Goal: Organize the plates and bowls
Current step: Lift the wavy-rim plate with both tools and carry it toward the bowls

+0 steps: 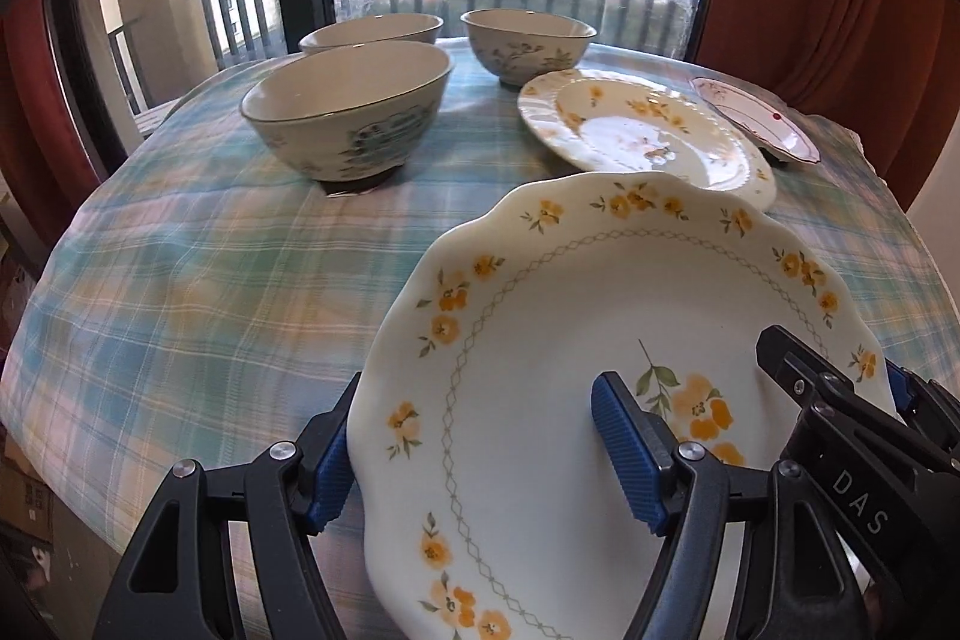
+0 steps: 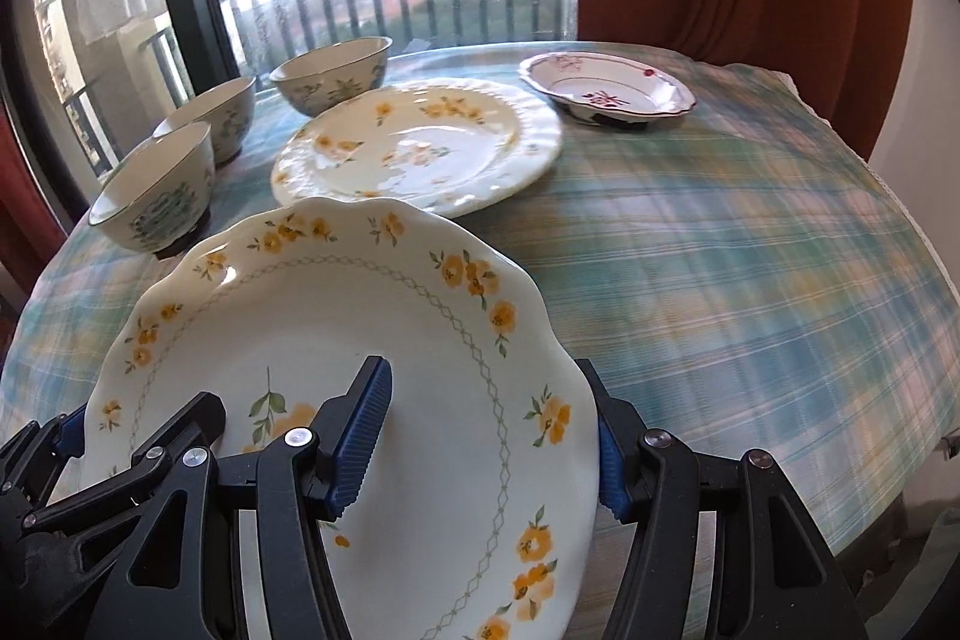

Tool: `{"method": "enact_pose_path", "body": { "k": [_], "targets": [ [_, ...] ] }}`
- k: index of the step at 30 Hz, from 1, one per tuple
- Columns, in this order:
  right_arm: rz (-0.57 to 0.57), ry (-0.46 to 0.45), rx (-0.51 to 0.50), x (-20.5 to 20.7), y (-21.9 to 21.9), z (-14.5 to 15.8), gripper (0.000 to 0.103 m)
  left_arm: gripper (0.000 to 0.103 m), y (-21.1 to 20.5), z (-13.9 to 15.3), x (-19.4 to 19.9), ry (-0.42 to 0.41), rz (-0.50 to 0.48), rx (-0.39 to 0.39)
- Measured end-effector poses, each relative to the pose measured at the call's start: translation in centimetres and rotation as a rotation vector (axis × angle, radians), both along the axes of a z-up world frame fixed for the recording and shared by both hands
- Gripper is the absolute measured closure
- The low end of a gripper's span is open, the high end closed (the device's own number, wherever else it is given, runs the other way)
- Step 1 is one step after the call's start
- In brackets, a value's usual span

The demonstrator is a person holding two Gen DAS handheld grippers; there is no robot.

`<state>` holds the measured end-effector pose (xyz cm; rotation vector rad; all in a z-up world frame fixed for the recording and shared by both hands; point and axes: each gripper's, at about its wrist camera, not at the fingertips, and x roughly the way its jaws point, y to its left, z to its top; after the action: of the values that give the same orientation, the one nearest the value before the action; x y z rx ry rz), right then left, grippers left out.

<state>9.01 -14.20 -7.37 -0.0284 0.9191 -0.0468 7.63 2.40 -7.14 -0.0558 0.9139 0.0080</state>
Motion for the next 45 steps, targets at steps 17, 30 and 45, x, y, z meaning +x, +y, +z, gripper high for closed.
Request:
{"method": "enact_pose_path", "body": {
  "k": [17, 30, 45],
  "targets": [
    [0.020, 0.044, -0.021, 1.2, 4.6, -2.1, 0.040, 0.030, 3.9, -1.2, 1.9, -0.005, 0.007, 0.013],
    [0.041, 0.039, -0.025, 2.3, 4.6, -2.4, 0.038, 0.030, 4.2, -1.0, 2.4, -0.007, 0.026, 0.002],
    [0.037, -0.120, -0.017, -0.4, 3.1, 2.3, 0.014, 0.000, 4.7, 2.1, -0.5, -0.082, 0.043, 0.013]
  ]
}}
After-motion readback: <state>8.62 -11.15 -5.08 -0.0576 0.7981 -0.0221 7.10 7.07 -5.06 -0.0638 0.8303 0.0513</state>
